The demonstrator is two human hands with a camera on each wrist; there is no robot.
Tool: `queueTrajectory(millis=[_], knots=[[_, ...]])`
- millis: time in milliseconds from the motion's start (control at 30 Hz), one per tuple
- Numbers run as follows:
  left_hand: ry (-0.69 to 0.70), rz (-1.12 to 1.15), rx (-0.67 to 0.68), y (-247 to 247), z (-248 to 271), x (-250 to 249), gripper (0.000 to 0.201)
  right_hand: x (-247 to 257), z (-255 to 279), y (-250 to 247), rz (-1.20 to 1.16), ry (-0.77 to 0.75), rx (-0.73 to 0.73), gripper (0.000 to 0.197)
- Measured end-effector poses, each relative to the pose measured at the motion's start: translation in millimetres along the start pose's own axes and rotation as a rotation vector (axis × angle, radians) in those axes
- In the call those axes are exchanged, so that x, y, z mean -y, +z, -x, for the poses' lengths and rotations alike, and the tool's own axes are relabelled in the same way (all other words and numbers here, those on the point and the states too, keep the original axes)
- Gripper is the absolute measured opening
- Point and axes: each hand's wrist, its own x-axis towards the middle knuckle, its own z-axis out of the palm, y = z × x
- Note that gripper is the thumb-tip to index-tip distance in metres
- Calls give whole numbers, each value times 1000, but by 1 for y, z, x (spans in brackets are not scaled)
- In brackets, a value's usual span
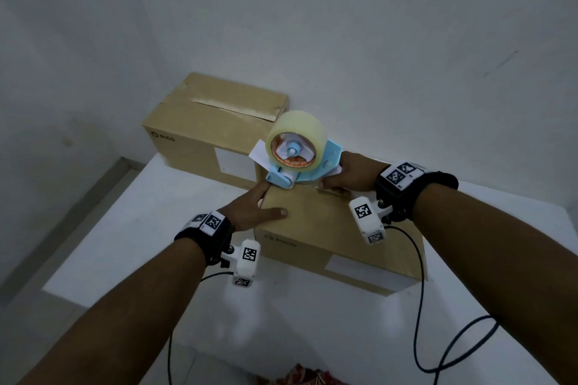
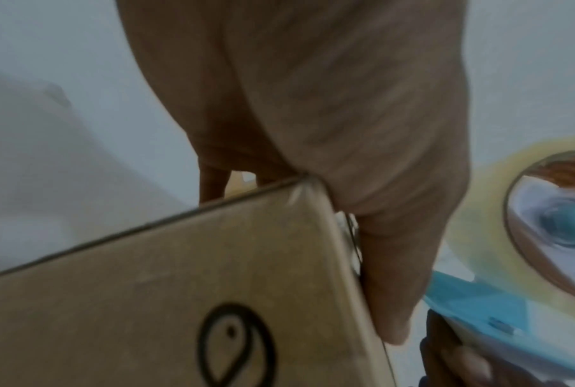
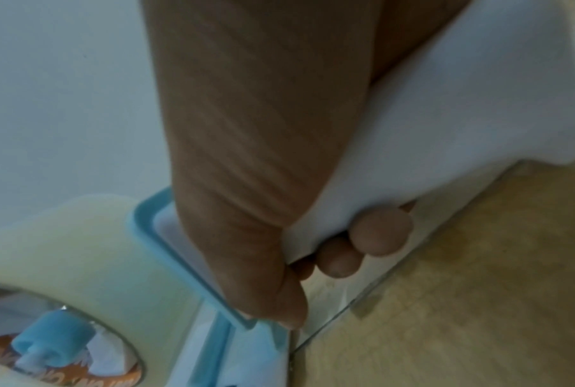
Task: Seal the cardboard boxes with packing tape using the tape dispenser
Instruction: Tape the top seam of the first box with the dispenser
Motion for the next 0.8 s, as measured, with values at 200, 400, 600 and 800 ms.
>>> queueTrajectory(millis=[200,400,600,800], knots=[[-82,-91,96,-5,-6,-7,81,-6,6,-6,1,30,6,50],[-165,-135,119,-9,-8,-12,99,-15,21,-8,-20,74,8,42],[-148,-220,98,-6,-6,-15,98,-39,53,-11,-56,109,-30,48],[-42,-485,78,-1,-12,-22,104,-72,60,-9,-53,122,-29,53]])
